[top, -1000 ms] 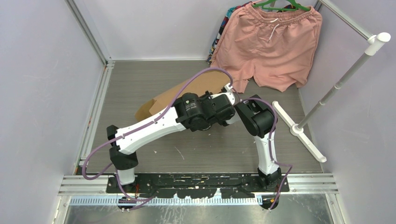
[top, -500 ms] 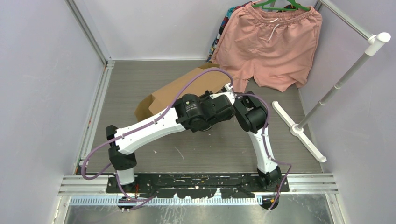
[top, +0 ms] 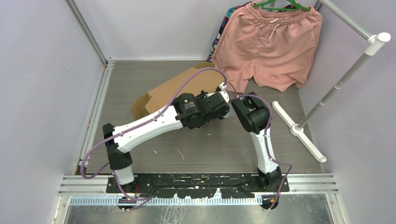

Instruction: Fold the paper box

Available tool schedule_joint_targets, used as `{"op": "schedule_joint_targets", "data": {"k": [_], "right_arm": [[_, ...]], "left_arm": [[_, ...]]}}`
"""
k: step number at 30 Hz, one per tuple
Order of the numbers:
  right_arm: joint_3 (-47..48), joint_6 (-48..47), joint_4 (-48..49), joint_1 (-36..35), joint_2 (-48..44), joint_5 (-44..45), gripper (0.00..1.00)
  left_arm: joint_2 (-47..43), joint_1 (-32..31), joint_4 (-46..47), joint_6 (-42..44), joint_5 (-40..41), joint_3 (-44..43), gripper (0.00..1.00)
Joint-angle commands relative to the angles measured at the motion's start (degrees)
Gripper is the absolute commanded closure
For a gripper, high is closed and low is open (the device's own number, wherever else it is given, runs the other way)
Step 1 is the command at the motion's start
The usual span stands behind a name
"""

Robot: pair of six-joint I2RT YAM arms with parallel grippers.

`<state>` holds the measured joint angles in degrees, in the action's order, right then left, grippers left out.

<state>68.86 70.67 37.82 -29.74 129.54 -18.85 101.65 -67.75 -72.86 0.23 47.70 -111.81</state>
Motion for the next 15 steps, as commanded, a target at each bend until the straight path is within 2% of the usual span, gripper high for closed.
{"op": "schedule_joint_targets", "data": {"k": [1,15], "right_arm": [[-2.42,-0.25,4.09,0.51,-5.41,-0.81,0.73],[-10.28,-1.66,4.97,0.98,-12.11,0.8,0.72]], "left_arm": [[-1.13,-0.06,1.99,-1.62,-0.57,-1.28,0.96],[-1.71,-0.19,0.7,-2.23,-0.9,-2.91,0.97]]}}
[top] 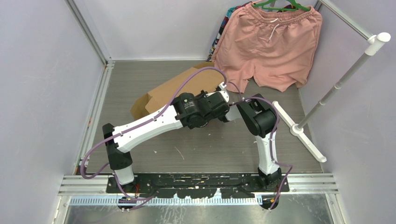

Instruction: Fold the paper box

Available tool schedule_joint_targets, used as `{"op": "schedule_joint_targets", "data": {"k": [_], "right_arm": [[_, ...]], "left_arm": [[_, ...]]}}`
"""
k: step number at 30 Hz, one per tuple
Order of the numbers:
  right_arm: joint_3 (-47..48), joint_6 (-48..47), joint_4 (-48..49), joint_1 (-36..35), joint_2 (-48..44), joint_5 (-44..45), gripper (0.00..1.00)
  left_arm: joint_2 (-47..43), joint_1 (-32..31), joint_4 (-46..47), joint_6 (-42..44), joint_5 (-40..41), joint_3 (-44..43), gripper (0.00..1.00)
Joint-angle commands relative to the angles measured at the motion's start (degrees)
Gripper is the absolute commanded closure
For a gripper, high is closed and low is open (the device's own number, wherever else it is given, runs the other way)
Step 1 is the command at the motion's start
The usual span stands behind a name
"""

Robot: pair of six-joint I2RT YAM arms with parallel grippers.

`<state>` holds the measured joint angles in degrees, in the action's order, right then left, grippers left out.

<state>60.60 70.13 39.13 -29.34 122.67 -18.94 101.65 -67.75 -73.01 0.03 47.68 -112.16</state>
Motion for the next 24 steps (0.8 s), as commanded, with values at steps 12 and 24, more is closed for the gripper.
{"op": "schedule_joint_targets", "data": {"k": [12,24], "right_arm": [[-10.86,-1.59,5.16,6.75,-12.89,-1.55,0.71],[-15.77,-0.36,7.5,12.34,-15.76,-3.79,0.71]], "left_arm": [[-1.59,-0.84,-0.39,-2.73,-0.17,-2.91,0.97],[-0.37,-2.24,-1.99,-3.7,-0.09,-4.41,0.97]]}}
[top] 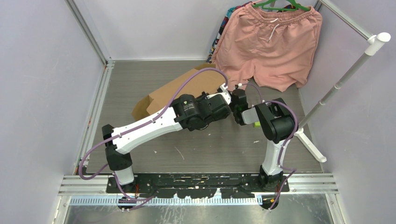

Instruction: Fold the paper box

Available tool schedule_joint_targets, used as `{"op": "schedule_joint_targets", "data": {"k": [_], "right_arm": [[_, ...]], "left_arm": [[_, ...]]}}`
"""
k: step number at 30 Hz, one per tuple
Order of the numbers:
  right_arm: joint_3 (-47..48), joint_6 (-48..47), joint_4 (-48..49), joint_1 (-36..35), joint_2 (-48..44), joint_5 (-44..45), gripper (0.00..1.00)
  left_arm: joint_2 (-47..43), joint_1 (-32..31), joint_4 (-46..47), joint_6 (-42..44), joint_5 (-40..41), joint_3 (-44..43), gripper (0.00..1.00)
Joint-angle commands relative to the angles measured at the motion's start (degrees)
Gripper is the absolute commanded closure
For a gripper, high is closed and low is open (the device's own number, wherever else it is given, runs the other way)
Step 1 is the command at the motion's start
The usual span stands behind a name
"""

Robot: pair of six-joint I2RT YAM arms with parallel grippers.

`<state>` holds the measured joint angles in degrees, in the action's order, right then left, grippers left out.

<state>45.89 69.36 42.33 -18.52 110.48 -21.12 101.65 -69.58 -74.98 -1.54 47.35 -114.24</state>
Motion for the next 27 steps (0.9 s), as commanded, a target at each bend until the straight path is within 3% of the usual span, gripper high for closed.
{"op": "schedule_joint_targets", "data": {"k": [1,15,27], "right_arm": [[-1.32,0.45,4.44,1.89,-3.72,-1.78,0.71],[-2.23,0.32,4.11,3.74,-4.35,-2.8,0.7],[4.0,-0.96,-2.14,8.97,-5.06,-4.7,0.7]], "left_arm": [[-0.32,-0.46,-0.18,-2.21,0.24,-2.39,0.97],[0.4,-0.7,-0.89,-2.41,-0.64,-2.92,0.97],[0.58,-0.85,-1.14,-2.15,-2.35,-3.38,0.97]]}}
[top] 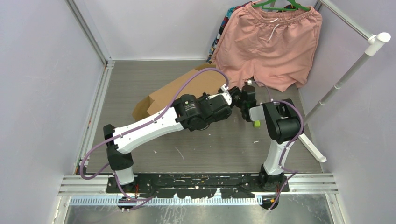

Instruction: Fold the paper box

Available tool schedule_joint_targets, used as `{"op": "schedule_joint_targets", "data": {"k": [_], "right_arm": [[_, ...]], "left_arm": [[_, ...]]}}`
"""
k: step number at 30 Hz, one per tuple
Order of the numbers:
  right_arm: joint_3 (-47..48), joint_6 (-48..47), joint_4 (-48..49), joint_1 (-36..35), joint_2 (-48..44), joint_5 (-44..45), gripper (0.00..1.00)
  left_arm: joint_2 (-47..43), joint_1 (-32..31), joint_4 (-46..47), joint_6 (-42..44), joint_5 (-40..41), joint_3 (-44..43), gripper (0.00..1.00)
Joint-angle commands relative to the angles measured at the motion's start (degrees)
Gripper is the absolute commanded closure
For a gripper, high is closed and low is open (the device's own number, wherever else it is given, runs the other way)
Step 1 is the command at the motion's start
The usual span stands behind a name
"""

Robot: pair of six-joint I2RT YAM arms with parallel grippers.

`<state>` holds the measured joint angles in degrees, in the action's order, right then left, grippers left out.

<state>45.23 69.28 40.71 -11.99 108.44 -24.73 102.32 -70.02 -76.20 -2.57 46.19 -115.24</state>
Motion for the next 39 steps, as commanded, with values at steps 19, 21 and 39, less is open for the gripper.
{"op": "schedule_joint_targets", "data": {"k": [19,21,39], "right_arm": [[30.1,1.97,-5.93,10.85,13.68,-6.77,0.7],[31.47,2.17,-5.73,10.85,15.09,-7.5,0.7],[40.61,5.69,-1.89,7.9,22.6,-12.92,0.68]], "left_arm": [[0.67,-0.75,0.01,-1.39,-3.39,-1.91,0.98],[0.86,-0.87,0.02,-1.39,-3.53,-1.92,0.98],[0.99,-0.85,0.19,-1.39,-3.49,-2.09,0.98]]}}
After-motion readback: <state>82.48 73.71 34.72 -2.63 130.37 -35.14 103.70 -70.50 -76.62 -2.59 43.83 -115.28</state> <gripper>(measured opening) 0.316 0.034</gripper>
